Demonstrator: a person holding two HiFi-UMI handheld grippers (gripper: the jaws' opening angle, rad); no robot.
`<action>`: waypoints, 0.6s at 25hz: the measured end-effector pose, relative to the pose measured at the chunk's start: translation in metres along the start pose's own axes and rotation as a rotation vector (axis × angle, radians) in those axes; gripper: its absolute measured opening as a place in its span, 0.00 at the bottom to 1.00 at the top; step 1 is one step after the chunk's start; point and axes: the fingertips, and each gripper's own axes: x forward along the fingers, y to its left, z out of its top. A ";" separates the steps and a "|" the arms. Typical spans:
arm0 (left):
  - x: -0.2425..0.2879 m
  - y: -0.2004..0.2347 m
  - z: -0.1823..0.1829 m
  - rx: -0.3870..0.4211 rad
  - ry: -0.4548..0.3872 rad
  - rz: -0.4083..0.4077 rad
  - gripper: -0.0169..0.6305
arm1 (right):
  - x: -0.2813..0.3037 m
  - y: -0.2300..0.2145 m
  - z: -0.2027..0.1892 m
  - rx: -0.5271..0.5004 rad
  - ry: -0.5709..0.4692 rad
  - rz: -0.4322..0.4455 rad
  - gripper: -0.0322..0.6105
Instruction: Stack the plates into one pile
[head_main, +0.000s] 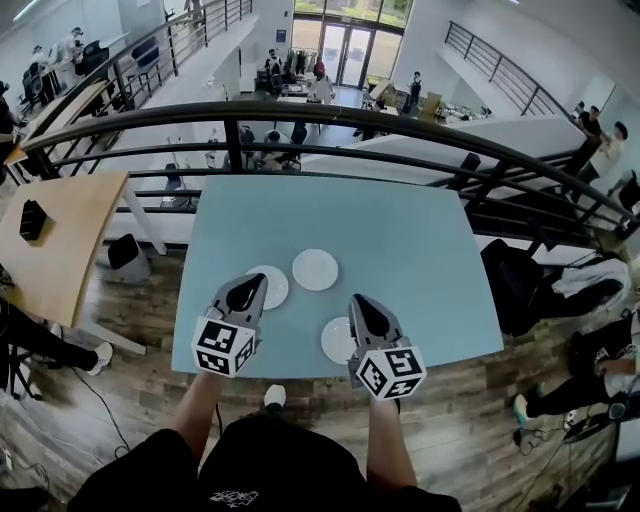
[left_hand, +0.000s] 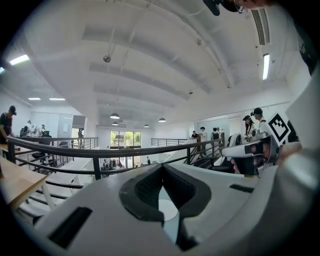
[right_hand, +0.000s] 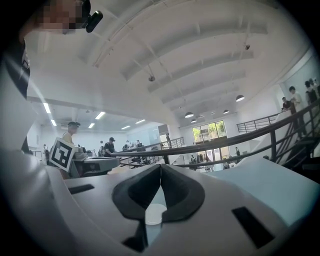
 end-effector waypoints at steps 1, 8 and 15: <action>0.005 0.010 0.000 -0.004 0.000 -0.006 0.04 | 0.011 0.001 0.001 -0.003 0.001 -0.006 0.06; 0.040 0.055 -0.004 -0.021 0.003 -0.066 0.04 | 0.065 0.001 0.004 0.004 0.003 -0.036 0.06; 0.062 0.078 -0.029 -0.080 0.033 -0.120 0.04 | 0.084 -0.008 -0.024 0.070 0.038 -0.059 0.06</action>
